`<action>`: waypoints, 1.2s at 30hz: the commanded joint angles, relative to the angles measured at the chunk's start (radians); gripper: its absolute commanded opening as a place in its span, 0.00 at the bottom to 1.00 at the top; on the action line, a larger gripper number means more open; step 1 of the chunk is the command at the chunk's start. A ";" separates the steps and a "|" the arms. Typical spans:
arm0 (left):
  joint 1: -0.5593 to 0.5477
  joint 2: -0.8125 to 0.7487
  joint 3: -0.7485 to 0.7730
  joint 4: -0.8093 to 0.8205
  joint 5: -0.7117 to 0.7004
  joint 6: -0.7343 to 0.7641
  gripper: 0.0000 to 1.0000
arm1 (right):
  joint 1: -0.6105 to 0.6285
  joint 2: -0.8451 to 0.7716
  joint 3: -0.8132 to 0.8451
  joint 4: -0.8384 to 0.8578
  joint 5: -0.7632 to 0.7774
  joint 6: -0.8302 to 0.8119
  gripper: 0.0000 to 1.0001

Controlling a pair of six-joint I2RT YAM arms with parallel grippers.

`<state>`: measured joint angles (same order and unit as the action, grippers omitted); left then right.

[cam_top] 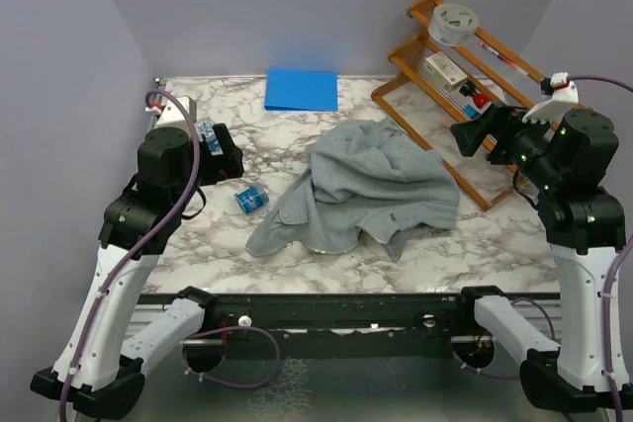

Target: Zip up the jacket

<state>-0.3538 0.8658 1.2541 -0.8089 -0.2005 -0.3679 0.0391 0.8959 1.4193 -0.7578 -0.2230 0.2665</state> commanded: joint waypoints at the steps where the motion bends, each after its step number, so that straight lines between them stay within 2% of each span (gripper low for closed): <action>1: 0.000 -0.015 0.000 0.009 -0.020 0.019 0.99 | -0.005 -0.005 -0.013 -0.012 -0.012 0.014 1.00; 6: 0.001 -0.037 -0.027 0.023 0.008 0.028 0.99 | -0.005 0.010 -0.043 -0.028 -0.079 0.006 1.00; 8: 0.000 -0.045 -0.038 0.025 -0.005 0.033 0.99 | -0.004 -0.008 -0.096 -0.025 -0.071 0.026 0.95; 13: 0.001 -0.070 -0.091 0.065 -0.043 0.027 0.99 | -0.005 -0.010 -0.143 -0.029 -0.084 -0.020 0.99; 20: 0.001 -0.066 -0.155 0.116 -0.042 0.003 0.99 | -0.004 0.035 -0.234 -0.010 -0.161 0.068 0.96; 23: 0.001 -0.068 -0.197 0.145 -0.028 0.004 0.99 | -0.002 0.021 -0.302 0.031 -0.143 0.120 0.96; 33: -0.001 0.028 -0.288 0.324 0.183 0.006 0.99 | 0.022 0.066 -0.498 0.109 -0.080 0.131 1.00; 36: -0.010 0.062 -0.293 0.358 0.227 0.005 0.99 | 0.139 0.088 -0.545 0.152 0.006 0.163 1.00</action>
<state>-0.3538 0.8936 0.9733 -0.5526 -0.0910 -0.3588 0.0662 0.9546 0.9298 -0.6720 -0.3103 0.3965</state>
